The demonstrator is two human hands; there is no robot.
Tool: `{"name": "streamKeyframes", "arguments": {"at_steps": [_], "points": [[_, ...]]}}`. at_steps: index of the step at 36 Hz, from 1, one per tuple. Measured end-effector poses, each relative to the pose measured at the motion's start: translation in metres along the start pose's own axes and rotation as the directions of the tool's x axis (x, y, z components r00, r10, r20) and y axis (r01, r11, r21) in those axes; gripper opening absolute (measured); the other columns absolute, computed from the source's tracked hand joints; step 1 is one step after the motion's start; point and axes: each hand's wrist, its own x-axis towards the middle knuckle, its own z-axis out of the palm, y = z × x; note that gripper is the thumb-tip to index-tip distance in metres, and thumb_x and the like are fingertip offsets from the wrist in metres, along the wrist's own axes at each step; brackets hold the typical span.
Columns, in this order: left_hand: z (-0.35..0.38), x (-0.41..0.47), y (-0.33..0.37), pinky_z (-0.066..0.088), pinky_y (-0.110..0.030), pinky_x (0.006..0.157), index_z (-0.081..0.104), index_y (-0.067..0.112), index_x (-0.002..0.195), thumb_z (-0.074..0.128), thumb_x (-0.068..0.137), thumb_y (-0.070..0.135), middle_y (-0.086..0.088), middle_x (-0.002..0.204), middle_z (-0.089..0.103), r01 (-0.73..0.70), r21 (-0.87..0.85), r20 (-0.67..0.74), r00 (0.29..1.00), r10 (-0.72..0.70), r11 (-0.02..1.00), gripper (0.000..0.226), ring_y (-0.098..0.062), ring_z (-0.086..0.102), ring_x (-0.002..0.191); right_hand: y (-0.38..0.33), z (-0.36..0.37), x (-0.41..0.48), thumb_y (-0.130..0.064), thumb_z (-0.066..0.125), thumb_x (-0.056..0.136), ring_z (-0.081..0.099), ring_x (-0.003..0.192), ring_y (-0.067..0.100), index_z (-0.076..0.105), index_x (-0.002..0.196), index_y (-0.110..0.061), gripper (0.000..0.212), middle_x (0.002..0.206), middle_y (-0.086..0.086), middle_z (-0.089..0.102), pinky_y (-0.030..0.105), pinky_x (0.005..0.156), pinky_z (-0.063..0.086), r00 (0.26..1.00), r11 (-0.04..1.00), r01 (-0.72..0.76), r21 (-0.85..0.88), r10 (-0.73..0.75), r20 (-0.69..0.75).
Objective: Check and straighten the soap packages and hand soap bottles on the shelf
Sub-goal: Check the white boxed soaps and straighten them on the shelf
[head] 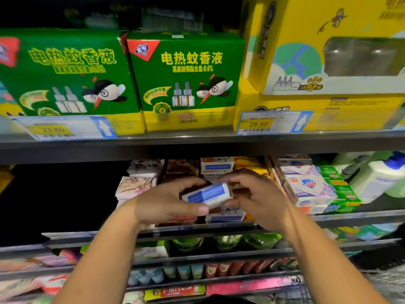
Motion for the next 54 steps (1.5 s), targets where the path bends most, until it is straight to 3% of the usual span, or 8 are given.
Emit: {"name": "streamKeyframes", "arguments": {"at_steps": [3, 8, 15, 23, 28, 32, 43, 54], "points": [[-0.011, -0.003, -0.001, 0.031, -0.022, 0.111, 0.032, 0.03, 0.152, 0.074, 0.056, 0.08, 0.023, 0.15, 0.032, 0.032, 0.19, -0.001, 0.999, -0.033, 0.981, 0.116, 0.003, 0.039, 0.131, -0.001, 0.021, 0.008, 0.011, 0.066, 0.084, 0.064, 0.105, -0.001, 0.066, 0.101, -0.053, 0.066, 0.116, -0.011, 0.065, 0.016, 0.084, 0.053, 0.996, 0.997, 0.082, -0.014, -0.082, -0.023], [-0.031, -0.021, -0.022, 0.038, 0.001, 0.081, 0.047, 0.031, 0.136, 0.088, 0.07, 0.036, 0.021, 0.127, 0.048, 0.014, 0.098, -0.147, 0.989, 0.001, 0.995, 0.079, 0.007, 0.052, 0.107, -0.01, 0.049, 0.026, 0.003, 0.071, 0.085, 0.064, 0.108, -0.004, 0.064, 0.105, -0.059, 0.065, 0.11, -0.028, 0.066, 0.017, 0.09, 0.052, 0.997, 0.996, 0.041, 0.081, -0.046, 0.061], [-0.065, -0.058, -0.087, 0.049, -0.018, 0.081, 0.058, 0.04, 0.12, 0.084, 0.065, 0.046, 0.012, 0.122, 0.061, -0.09, -0.002, -0.371, 0.925, 0.083, 0.996, 0.06, -0.005, 0.061, 0.107, -0.009, 0.104, 0.06, -0.072, 0.048, 0.081, 0.057, 0.12, 0.013, 0.042, 0.14, -0.053, 0.062, 0.13, -0.011, 0.063, 0.033, 0.095, 0.05, 0.984, 0.884, -0.043, -0.466, 0.119, 0.134], [-0.117, -0.091, -0.168, 0.038, -0.005, 0.087, 0.059, 0.021, 0.127, 0.094, 0.06, 0.013, 0.012, 0.109, 0.052, 0.037, 0.26, -0.629, 0.764, 0.14, 0.965, 0.076, -0.013, 0.055, 0.105, -0.036, 0.178, 0.079, -0.055, 0.037, 0.103, 0.052, 0.114, 0.018, 0.039, 0.146, -0.04, 0.046, 0.125, -0.005, 0.058, 0.025, 0.071, 0.036, 0.951, 0.815, 0.044, -0.578, 0.143, 0.275], [-0.14, -0.093, -0.207, 0.048, -0.036, 0.099, 0.061, 0.015, 0.131, 0.094, 0.059, 0.011, 0.002, 0.115, 0.053, 0.105, 0.347, -0.607, 0.783, 0.138, 0.932, 0.079, -0.026, 0.057, 0.112, -0.026, 0.202, 0.084, -0.044, 0.039, 0.105, 0.04, 0.131, 0.017, 0.049, 0.132, -0.042, 0.029, 0.139, -0.005, 0.048, 0.029, 0.103, 0.036, 0.982, 0.775, 0.167, -0.609, -0.074, 0.176], [-0.139, -0.085, -0.217, 0.039, 0.001, 0.083, 0.059, 0.022, 0.121, 0.085, 0.067, -0.004, 0.009, 0.123, 0.049, 0.01, 0.18, -0.51, 0.856, 0.085, 0.984, 0.065, -0.016, 0.049, 0.122, -0.02, 0.206, 0.088, -0.035, 0.047, 0.099, 0.03, 0.141, 0.017, 0.05, 0.138, -0.037, 0.039, 0.149, -0.008, 0.041, 0.025, 0.114, 0.023, 0.959, 0.793, 0.279, -0.541, -0.255, 0.121], [-0.144, -0.078, -0.212, 0.034, -0.022, 0.11, 0.045, 0.029, 0.146, 0.069, 0.09, 0.036, 0.013, 0.148, 0.041, 0.089, 0.292, -0.228, 0.973, -0.021, 0.952, 0.061, -0.005, 0.036, 0.138, -0.016, 0.206, 0.088, -0.051, 0.041, 0.098, 0.041, 0.132, 0.023, 0.043, 0.145, -0.038, 0.049, 0.142, -0.002, 0.048, 0.034, 0.113, 0.036, 0.986, 0.755, 0.163, -0.635, -0.144, 0.083], [-0.129, -0.075, -0.185, 0.048, -0.027, 0.087, 0.048, 0.027, 0.137, 0.052, 0.097, 0.05, 0.0, 0.128, 0.059, 0.21, 0.556, -0.411, 0.91, 0.046, 0.804, 0.046, -0.016, 0.057, 0.109, -0.015, 0.193, 0.092, -0.066, 0.035, 0.093, 0.036, 0.137, 0.025, 0.056, 0.136, -0.038, 0.055, 0.147, 0.001, 0.045, 0.05, 0.117, 0.028, 0.987, 0.763, 0.137, -0.632, -0.049, 0.155]]}}
